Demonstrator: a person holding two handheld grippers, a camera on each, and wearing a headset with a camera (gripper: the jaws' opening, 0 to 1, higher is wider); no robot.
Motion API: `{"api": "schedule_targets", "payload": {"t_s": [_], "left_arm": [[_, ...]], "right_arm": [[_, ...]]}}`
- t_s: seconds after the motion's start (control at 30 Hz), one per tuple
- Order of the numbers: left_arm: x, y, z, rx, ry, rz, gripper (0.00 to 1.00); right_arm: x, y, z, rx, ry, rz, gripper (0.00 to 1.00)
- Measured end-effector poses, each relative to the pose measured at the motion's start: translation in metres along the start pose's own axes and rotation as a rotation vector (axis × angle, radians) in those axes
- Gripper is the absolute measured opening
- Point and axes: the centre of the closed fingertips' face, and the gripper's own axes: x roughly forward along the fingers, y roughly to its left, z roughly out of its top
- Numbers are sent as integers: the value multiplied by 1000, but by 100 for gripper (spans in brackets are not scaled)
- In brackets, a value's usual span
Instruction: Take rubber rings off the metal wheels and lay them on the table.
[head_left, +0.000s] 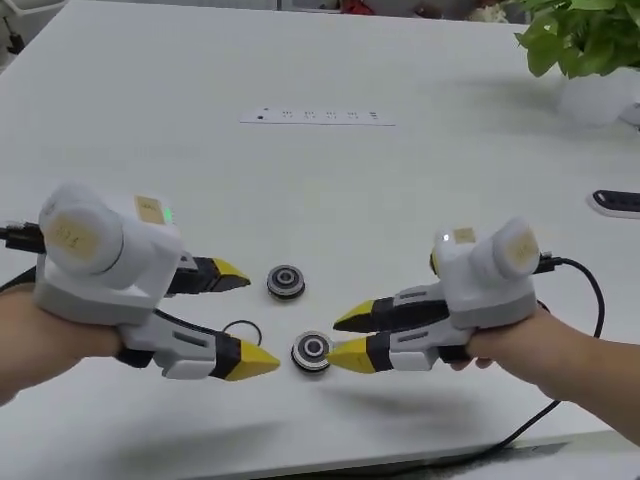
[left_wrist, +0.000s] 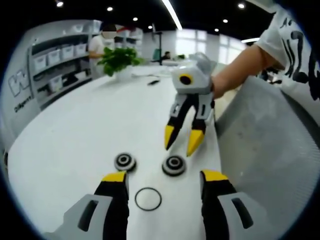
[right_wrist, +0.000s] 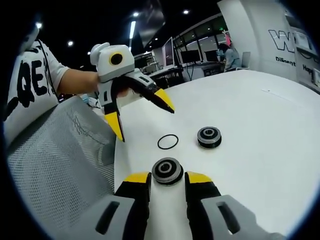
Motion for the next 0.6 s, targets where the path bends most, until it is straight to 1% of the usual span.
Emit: {"api": "schedule_targets", "payload": {"t_s": [0.47,0.6], "left_arm": [[15,-8,-1,6,13,-43,55],[19,-8,-2,1,13,-51,53]], "right_arm": [[5,2,-10,-33,32,11,22],[6,2,-11,-40,37,11,22]]}}
